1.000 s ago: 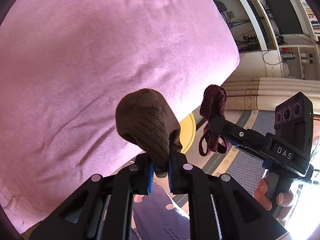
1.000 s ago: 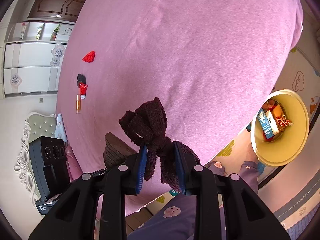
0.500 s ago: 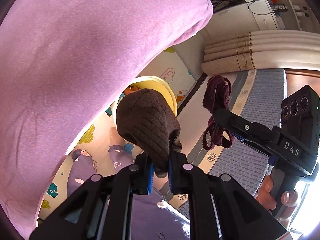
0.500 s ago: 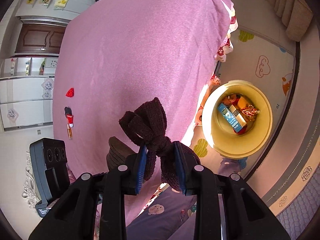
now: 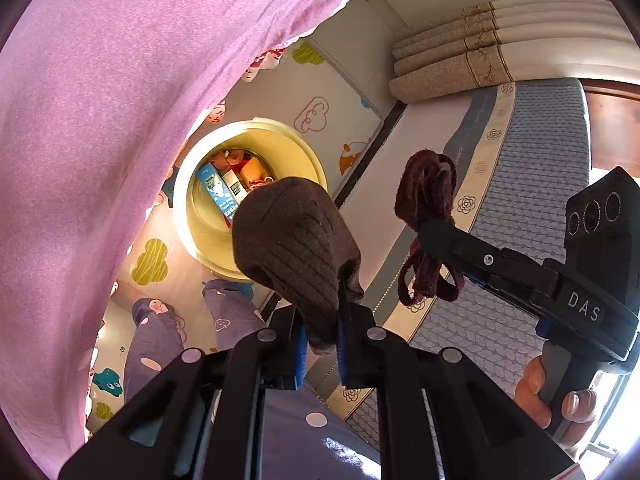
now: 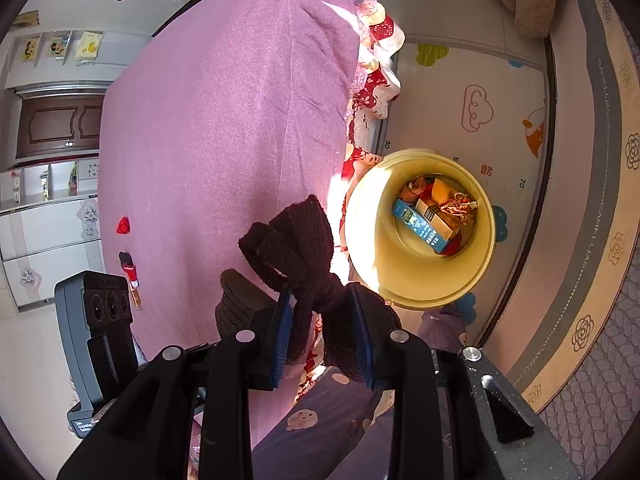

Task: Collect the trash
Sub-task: 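Open both grippers over the yellow basin to drop the socks, then move both tools back over the bed toward the red tube and black sock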

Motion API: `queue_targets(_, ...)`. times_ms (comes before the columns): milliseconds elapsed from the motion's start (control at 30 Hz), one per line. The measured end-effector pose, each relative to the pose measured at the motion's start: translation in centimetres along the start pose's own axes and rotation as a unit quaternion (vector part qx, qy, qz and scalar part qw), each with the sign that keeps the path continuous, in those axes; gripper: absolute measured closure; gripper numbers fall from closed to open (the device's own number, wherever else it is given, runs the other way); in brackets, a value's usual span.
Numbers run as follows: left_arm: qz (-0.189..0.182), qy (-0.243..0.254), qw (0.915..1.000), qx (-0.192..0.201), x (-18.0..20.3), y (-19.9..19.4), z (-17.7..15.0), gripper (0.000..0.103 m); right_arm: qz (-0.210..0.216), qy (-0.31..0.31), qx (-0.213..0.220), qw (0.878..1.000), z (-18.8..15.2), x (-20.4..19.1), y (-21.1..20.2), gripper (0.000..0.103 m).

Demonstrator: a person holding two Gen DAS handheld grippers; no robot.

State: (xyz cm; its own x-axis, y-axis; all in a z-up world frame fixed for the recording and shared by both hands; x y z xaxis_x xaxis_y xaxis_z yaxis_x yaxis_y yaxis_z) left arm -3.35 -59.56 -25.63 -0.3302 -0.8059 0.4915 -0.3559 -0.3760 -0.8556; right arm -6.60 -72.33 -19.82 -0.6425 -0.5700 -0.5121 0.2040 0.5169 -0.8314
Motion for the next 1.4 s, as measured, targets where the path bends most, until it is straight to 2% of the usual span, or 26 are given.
queue_targets(33, 0.0, 0.002, 1.0, 0.0, 0.2, 0.2, 0.1, 0.087, 0.0, 0.004, -0.001, 1.0, 0.1, 0.3, -0.1, 0.071)
queue_targets(100, 0.01, 0.004, 0.9999, -0.005, 0.7, 0.6, 0.5, 0.063, 0.002, 0.015, -0.003, 1.0, 0.3, 1.0, -0.3, 0.058)
queue_targets(133, 0.016, 0.003, 0.9998, -0.008, 0.7, 0.9, 0.6, 0.046, 0.0, 0.02, 0.001, 1.0, 0.4, 1.3, -0.4, 0.051)
queue_targets(167, 0.023, 0.002, 0.9997, -0.009, 0.5, 1.0, 0.6, 0.044, -0.004, 0.023, 0.002, 1.0, 0.5, 1.6, -0.4, 0.051)
queue_targets(467, 0.025, -0.002, 0.9995, -0.019, -0.6, 1.1, 0.4, 0.038, -0.007, 0.033, -0.001, 0.999, 0.5, 2.0, 0.0, 0.051)
queue_targets(567, 0.034, -0.004, 0.9993, -0.017, -1.1, 0.9, 0.5, 0.038, -0.006, 0.029, -0.003, 1.0, 0.3, 1.3, 0.1, 0.051)
queue_targets(767, 0.021, -0.022, 0.9995, 0.004, -2.7, -1.0, 0.3, 0.038, -0.009, 0.006, -0.012, 1.0, -0.2, -1.4, 1.0, 0.051)
queue_targets(1000, 0.009, -0.056, 0.9975, 0.042, -6.3, -4.8, -0.4, 0.036, -0.016, -0.044, -0.033, 0.998, -1.6, -7.0, 3.4, 0.051)
queue_targets(1200, 0.004, -0.104, 0.9918, 0.075, -12.1, -8.5, -2.0, 0.033, -0.029, -0.098, -0.054, 0.993, -3.6, -13.3, 7.0, 0.051)
queue_targets(1400, 0.001, -0.156, 0.9823, 0.103, -18.6, -12.2, -4.9, 0.033, -0.039, -0.145, -0.084, 0.985, -6.5, -19.4, 11.4, 0.051)
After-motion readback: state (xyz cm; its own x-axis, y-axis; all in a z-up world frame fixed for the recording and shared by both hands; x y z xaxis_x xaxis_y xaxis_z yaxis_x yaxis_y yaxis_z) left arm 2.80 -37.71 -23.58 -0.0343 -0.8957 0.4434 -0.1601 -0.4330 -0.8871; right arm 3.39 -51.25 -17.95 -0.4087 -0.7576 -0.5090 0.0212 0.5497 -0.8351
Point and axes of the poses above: each gripper's, at about its wrist camera, not at the fingertips, and y roughly the way its jaws point, x to its right, z to its top, the point moved 7 cm from there along y, roughly the way its jaws point, and after that the axes turned 5 degrees about y, right-handed, at the moved point
